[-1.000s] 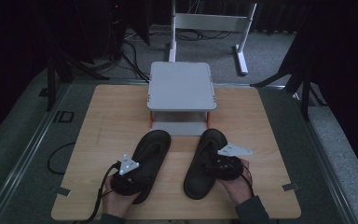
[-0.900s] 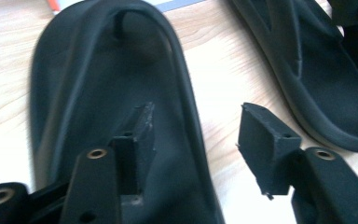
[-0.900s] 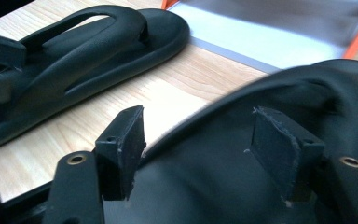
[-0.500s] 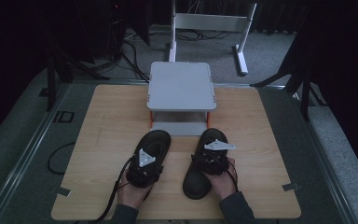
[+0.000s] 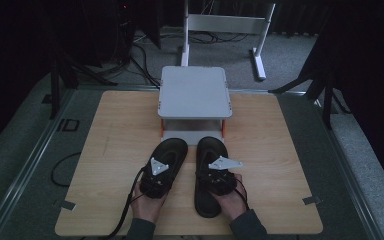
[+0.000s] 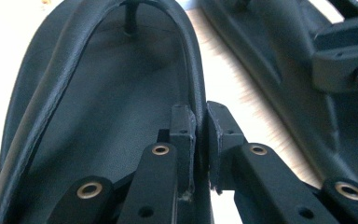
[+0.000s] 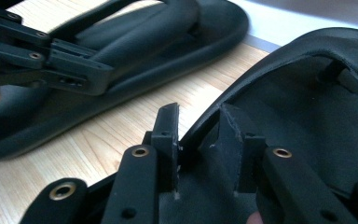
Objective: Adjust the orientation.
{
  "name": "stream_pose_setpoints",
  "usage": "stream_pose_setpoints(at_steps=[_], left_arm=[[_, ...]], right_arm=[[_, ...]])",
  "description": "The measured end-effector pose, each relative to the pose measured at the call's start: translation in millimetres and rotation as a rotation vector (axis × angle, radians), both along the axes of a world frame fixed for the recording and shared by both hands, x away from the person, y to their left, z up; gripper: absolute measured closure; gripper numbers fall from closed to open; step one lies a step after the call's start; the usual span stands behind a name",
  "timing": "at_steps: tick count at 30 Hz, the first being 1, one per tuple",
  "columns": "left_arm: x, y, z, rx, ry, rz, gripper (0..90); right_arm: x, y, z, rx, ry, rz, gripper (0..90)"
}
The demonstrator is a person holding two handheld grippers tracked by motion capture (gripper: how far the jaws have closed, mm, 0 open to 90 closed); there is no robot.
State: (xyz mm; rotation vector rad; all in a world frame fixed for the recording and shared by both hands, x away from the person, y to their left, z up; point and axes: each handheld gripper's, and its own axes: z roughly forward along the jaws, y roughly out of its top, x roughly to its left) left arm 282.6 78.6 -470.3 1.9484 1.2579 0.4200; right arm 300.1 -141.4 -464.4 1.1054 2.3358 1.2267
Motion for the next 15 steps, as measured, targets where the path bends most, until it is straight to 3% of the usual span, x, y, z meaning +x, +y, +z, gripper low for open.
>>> stream_pose_setpoints(at_steps=[4, 9, 13, 14, 15], left_arm=[[3.7, -15.2, -0.9, 0.014, -0.004, 0.025, 82.1], [7.9, -32.5, -2.0, -0.011, -0.009, 0.028, 81.0], [11.8, -39.0, 0.0, -0.055, -0.008, -0.015, 68.1], [11.8, -39.0, 0.0, -0.055, -0.008, -0.015, 68.1], [9.6, -37.6, 4.0, -0.066, -0.024, -0.041, 61.7]], right_arm=[[2.0, -0.6, 0.6, 0.002, 0.007, 0.016, 69.4], [1.8, 1.7, 2.4, 0.011, -0.002, 0.048, 69.1], [3.5, 0.3, 2.0, 0.026, 0.012, 0.053, 67.1], [3.5, -0.6, 2.4, 0.025, 0.007, 0.051, 65.0], [2.5, -2.5, 4.6, 0.022, -0.008, 0.042, 61.9]])
